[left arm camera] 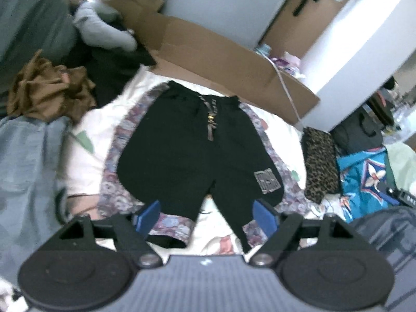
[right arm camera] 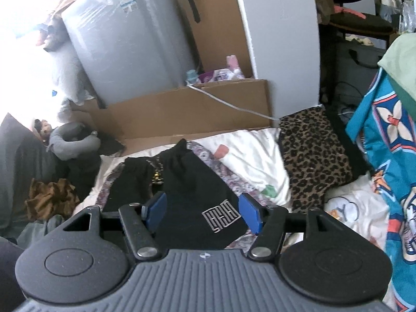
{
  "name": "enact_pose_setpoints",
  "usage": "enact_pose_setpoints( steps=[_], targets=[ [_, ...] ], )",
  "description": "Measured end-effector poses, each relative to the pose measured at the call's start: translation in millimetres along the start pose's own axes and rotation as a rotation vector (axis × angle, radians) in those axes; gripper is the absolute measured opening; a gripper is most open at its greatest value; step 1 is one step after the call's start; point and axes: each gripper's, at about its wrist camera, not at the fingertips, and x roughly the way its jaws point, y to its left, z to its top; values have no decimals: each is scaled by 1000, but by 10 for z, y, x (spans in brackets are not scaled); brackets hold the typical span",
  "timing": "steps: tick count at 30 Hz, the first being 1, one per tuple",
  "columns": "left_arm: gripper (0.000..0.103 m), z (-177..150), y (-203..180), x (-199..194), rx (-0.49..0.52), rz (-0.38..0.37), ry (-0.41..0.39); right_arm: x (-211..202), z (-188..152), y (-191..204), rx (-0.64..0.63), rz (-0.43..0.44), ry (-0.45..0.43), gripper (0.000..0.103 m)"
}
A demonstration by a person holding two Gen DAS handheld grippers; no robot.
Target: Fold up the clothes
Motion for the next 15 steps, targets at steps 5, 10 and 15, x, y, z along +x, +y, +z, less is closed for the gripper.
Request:
enact_pose_setpoints(
  steps=[5, 10, 15],
  targets=[
    [81, 3, 168, -137, -26, 37, -26, 89, -90, 140, -10, 31, 22, 68],
    [81, -9, 442, -183, -85, 72, -38, 251, -190, 366, -49, 68, 42, 68],
    [81, -14, 776, -75, -142, 117, -19, 458, -295, 519, -62, 76, 66, 68]
  ],
)
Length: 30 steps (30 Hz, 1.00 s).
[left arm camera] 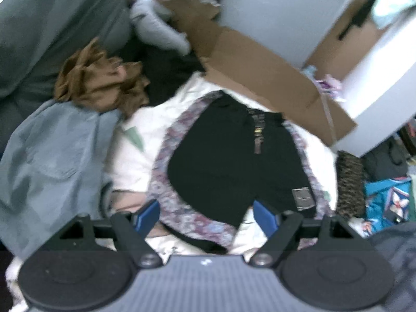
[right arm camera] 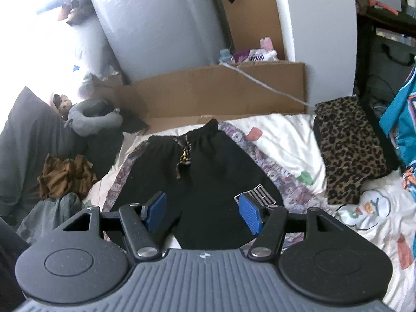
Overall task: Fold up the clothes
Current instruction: 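Lower both open grippers toward the shorts' leg hems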
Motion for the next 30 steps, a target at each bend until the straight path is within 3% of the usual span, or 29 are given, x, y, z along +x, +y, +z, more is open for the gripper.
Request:
enact_pose_setpoints(
  steps=[6, 15, 22, 30],
  targets=[
    [81, 14, 348, 232, -60, 55, 22, 305, -124, 123, -31, 20, 40, 68],
    [79, 101, 713, 639, -62, 105, 35, 806, -369, 177, -37, 42, 118, 68],
    [76, 168, 832, 1068, -103, 93, 71, 1212, -641, 355, -89, 88, 215, 68],
    [57, -10, 918, 1794, -82, 83, 126, 1861, -884, 594, -150, 183, 319, 67]
  ],
)
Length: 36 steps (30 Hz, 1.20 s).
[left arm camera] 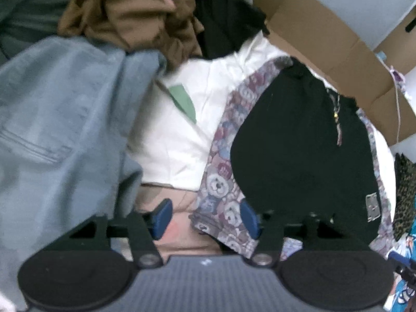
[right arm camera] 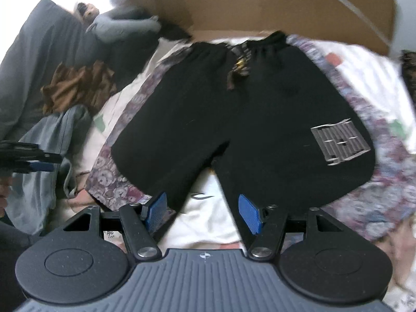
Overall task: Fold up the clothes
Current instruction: 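Lower both open grippers toward the shorts' leg hems, then close the left gripper on the floral panel hem while the right gripper pinches the black leg hem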
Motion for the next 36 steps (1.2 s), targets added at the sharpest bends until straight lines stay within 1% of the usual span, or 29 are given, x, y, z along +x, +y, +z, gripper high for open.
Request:
enact_pose_setpoints(
  steps=[2, 6, 10, 11, 12, 14, 15, 19, 21, 22, 24, 25, 26, 27, 28, 29, 33, 36],
  targets=[
    [57, -47, 38, 182, -8, 3, 5, 200, -8, 19, 4, 42, 38, 67],
    [57, -103, 115, 429, -9, -6, 14, 534, -121, 103, -15, 79, 101, 67],
    [57, -194, 209, 589, -25, -18, 4, 816, -224, 71, 42, 146, 159, 66],
    [57, -219, 236, 622, -35, -23, -1, 878, -249, 57, 64, 157, 168, 64],
    [56, -243, 263, 651, -46, -28, -9, 940, -274, 43, 86, 168, 178, 60],
    [42, -280, 294, 705, -56, -49, -11, 1056, -322, 15, 131, 189, 193, 59],
    [40, -296, 307, 732, -59, -62, -10, 1091, -339, 0, 153, 197, 193, 58],
    [39, -337, 304, 790, -63, -107, -19, 1203, -372, -63, 228, 213, 184, 57],
    [34, -341, 297, 828, -64, -130, -6, 1260, -371, -69, 250, 220, 188, 57],
    [31, -341, 291, 852, -64, -144, 0, 1292, -371, -68, 261, 224, 193, 57],
    [20, -343, 280, 878, -54, -150, 2, 1357, -359, -44, 273, 239, 198, 57],
    [11, -340, 285, 867, -58, -156, 0, 1389, -350, -27, 277, 247, 201, 55],
    [8, -336, 293, 846, -68, -168, -4, 1423, -344, -8, 278, 253, 205, 43],
    [8, -330, 293, 818, -72, -179, -12, 1460, -344, 13, 275, 255, 214, 32],
    [7, -323, 278, 775, -64, -190, -26, 1488, -346, 32, 269, 251, 222, 10],
    [7, -319, 245, 723, -42, -199, -41, 1492, -349, 47, 259, 244, 222, 4],
    [7, -306, 94, 540, 48, -225, -87, 1388, -334, 69, 222, 235, 197, 1],
    [7, -289, -12, 472, 90, -218, -108, 1267, -327, 43, 195, 216, 188, 1]
  ],
)
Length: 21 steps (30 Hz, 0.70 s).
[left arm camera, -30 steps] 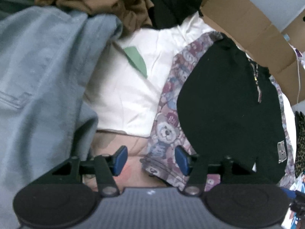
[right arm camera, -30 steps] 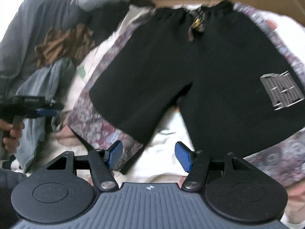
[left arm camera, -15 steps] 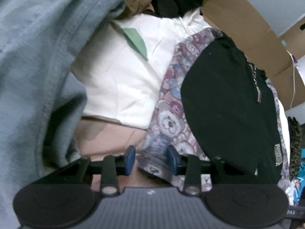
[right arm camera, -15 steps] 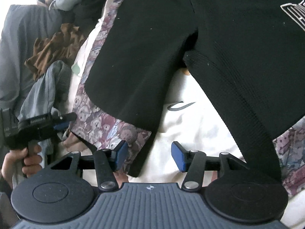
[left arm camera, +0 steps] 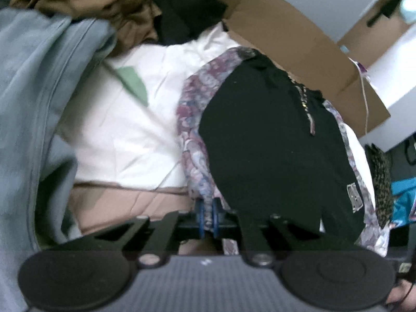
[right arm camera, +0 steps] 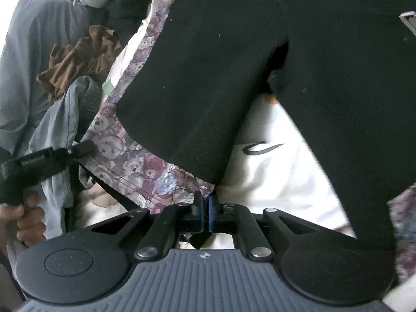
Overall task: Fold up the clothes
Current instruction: 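Close the left gripper on the floral panel hem while the right gripper pinches the black leg hem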
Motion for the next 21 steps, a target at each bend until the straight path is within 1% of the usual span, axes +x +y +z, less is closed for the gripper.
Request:
enact_pose_setpoints(
  steps=[4, 6, 10, 17, 21],
  targets=[
    [7, 46, -145, 40, 15, -45, -9, -131, -28, -17, -25, -34, 5, 1],
    [7, 44, -228, 140, 30, -70, -7, -154, -37, -28, -27, -54, 9, 1],
    [8, 7, -348, 418, 49, -92, 24, -135, -32, -25, -15, -71, 10, 1],
    [14, -50, -451, 772, 31, -108, 51, -121, -29, 21, -44, -90, 25, 1],
    [19, -118, -459, 894, 30, -106, 90, -104, -28, 13, -45, -99, 27, 1]
  ],
)
